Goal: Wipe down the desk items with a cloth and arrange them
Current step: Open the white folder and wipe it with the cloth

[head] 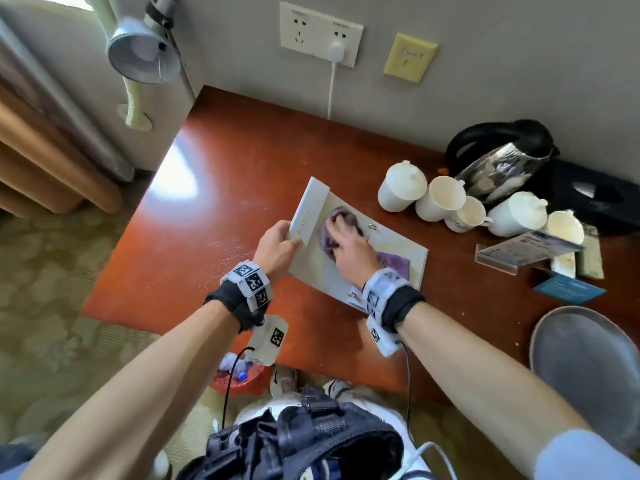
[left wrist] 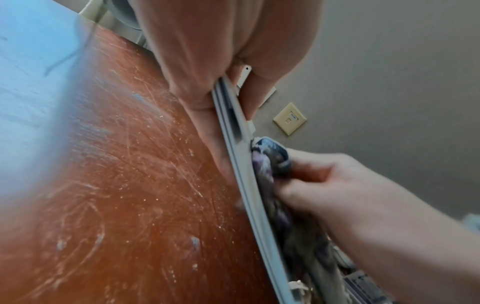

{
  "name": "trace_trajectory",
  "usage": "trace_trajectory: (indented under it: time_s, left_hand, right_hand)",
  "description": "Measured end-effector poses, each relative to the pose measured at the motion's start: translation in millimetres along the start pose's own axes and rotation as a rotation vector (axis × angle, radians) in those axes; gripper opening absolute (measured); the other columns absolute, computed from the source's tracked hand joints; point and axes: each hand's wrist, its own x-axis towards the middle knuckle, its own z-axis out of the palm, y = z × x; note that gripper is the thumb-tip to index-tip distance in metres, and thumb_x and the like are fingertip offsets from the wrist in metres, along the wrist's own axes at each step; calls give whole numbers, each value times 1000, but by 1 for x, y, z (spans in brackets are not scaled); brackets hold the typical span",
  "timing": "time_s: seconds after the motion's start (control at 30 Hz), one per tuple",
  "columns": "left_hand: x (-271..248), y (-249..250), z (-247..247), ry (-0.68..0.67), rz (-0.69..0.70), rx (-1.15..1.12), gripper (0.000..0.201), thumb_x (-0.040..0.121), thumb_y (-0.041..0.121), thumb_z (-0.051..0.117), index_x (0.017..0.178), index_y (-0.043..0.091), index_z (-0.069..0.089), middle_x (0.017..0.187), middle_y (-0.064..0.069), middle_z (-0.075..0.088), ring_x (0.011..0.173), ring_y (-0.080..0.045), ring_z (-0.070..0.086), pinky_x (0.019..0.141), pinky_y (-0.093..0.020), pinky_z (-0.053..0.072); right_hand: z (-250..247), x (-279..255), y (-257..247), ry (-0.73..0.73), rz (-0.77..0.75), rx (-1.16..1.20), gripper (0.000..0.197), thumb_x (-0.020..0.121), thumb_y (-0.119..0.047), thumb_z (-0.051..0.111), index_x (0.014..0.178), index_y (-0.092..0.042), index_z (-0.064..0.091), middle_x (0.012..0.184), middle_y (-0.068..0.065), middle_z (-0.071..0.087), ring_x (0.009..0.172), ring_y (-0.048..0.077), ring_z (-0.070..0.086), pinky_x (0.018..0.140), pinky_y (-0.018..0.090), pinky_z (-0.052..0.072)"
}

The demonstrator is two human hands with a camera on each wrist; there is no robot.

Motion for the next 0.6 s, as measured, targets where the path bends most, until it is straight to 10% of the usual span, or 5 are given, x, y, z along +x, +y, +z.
trace_trajectory:
  time_s: [0.2,0.43,0.6]
  left_hand:
    - [6,-1,-2,-18,-20,14,24,93,7,56,118,5,58,115,-14,65,106,-35,63,92,-54,53]
    - [-9,-11,3,-22,-54,-38,24,97,8,52,120,11,57,117,-7,63,104,-27,61,89,-46,53]
    - [-12,-31,14,16,-118,-61,21,98,7,50,118,10,55,117,-11,61,104,-29,60,86,-43,52]
  right_hand:
    - [14,-45,2,-103,-184,30,67,94,0,44,155,-21,28,164,5,20,149,36,21,116,50,30]
    - [3,25,23,33,208,-51,63,93,-6,47,151,-1,21,160,16,18,144,36,24,113,41,32]
    - [20,3,13,-35,122,-75,62,94,-8,46,152,-5,22,158,11,22,141,33,31,112,44,34]
